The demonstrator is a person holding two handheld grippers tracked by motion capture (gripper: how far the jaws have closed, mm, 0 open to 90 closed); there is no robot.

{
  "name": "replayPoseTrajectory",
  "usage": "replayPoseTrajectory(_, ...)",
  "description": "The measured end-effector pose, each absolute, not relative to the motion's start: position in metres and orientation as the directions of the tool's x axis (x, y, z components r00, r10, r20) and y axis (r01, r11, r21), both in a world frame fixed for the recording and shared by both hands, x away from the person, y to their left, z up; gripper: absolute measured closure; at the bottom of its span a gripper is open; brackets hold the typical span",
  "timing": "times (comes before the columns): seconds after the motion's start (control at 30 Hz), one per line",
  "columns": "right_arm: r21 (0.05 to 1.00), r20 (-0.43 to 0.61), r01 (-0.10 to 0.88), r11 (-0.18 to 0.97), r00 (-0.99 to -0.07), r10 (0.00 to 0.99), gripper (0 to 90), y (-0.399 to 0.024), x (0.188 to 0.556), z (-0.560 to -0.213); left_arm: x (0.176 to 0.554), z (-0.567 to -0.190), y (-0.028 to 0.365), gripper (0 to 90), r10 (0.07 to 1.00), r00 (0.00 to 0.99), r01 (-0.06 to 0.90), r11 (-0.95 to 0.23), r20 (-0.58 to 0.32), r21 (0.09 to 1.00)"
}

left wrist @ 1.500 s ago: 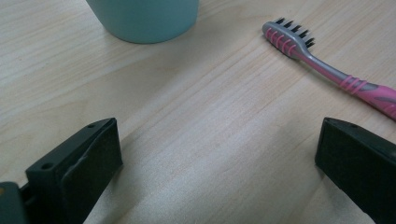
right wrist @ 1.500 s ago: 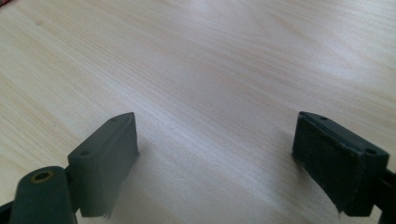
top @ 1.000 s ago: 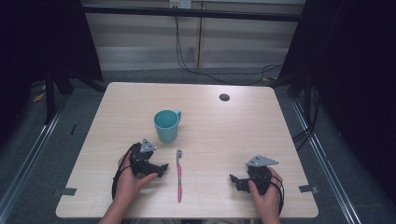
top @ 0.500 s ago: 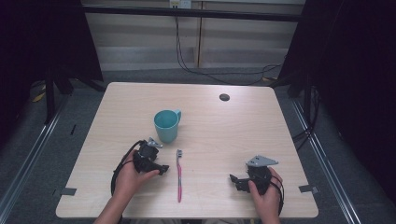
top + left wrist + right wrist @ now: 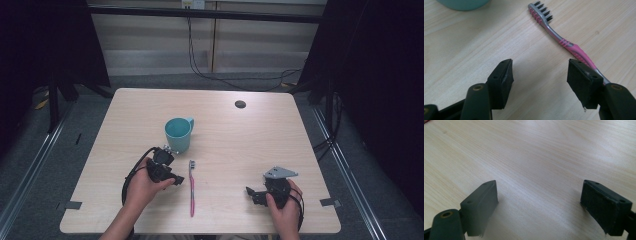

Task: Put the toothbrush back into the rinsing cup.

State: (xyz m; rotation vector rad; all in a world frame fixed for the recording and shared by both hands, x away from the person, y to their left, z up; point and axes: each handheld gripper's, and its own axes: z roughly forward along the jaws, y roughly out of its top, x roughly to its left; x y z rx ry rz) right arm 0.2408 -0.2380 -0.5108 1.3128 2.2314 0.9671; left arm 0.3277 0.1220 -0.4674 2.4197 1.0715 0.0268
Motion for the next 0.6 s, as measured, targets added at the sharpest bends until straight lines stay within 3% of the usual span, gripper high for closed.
replayPoseTrajectory(0.6, 0.720, 0.022, 0.611, 0.329, -0.494, 0.869, 13.6, -0.238, 0.241, -0.511, 0.329, -0.462, 0.099, 45.1, 0.714, 0.654, 0.742, -0.539, -0.252, 0.399)
